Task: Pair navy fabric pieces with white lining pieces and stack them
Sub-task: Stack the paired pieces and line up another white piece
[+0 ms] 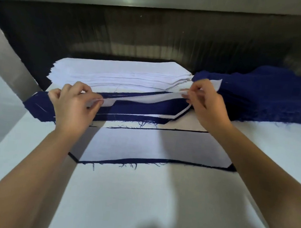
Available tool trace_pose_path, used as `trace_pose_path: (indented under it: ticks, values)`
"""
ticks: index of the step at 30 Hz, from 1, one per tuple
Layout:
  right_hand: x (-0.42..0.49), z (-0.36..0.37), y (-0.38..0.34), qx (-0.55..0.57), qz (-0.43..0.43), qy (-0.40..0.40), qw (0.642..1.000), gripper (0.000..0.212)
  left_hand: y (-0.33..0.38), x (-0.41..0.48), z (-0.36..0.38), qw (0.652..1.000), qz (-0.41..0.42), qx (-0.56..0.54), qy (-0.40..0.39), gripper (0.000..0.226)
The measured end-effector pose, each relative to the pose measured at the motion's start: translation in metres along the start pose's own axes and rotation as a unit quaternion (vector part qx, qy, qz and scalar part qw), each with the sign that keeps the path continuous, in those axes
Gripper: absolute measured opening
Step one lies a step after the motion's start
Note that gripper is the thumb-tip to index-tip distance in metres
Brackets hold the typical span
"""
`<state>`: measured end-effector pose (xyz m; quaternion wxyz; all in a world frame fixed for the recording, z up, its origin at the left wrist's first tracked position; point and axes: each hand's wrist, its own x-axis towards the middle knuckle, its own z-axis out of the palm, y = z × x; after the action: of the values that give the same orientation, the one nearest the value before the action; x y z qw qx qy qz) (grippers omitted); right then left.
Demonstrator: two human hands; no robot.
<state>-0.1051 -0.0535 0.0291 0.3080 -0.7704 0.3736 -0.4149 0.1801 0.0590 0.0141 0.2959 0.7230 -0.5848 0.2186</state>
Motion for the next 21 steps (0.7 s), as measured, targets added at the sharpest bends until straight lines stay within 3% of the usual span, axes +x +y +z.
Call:
trace_pose_path:
  ticks: [2,5,10,21]
  values:
    - [-0.019,-0.013,0.004,-0.003,-0.008,0.019,1.0,0.016,-0.004,-0.014,-0.008,1.0,-0.004,-0.015,0.0,0.008]
    - [-0.046,-0.026,0.013,-0.004,0.015,0.027,1.0,0.025,-0.01,-0.036,-0.018,0.999,-0.018,-0.044,-0.018,0.019]
    - [-0.077,-0.037,0.019,0.012,0.031,0.014,0.999,0.036,-0.006,-0.06,-0.026,0.984,-0.125,-0.103,-0.069,0.017]
    - [-0.082,-0.04,0.027,-0.017,0.168,0.115,0.979,0.014,-0.01,-0.08,-0.034,0.946,-0.157,-0.27,-0.081,0.035]
